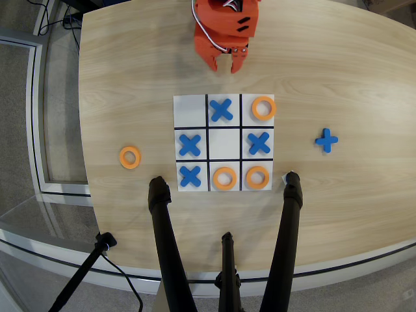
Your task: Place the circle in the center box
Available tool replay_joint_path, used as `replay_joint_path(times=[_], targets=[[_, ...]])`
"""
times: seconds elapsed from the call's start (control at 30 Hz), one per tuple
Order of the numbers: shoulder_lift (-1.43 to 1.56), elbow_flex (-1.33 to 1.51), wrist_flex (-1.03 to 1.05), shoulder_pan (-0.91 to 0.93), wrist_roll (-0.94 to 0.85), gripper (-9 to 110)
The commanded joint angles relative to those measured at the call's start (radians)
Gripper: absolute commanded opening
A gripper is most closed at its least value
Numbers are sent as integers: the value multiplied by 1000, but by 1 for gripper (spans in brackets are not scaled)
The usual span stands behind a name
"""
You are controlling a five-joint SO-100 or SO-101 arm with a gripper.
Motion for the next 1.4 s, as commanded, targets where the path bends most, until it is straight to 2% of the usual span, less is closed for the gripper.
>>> replay_joint_path(times=[0.0, 0.33, 0.7, 1.0, 1.37], targets=[[-63, -97, -57, 2, 35, 11], [-396, -407, -160, 64, 130, 11], [-853, -678, -336, 290, 126, 11], [-1057, -833, -425, 419, 97, 11], [-1235, -985, -460, 479, 95, 11]])
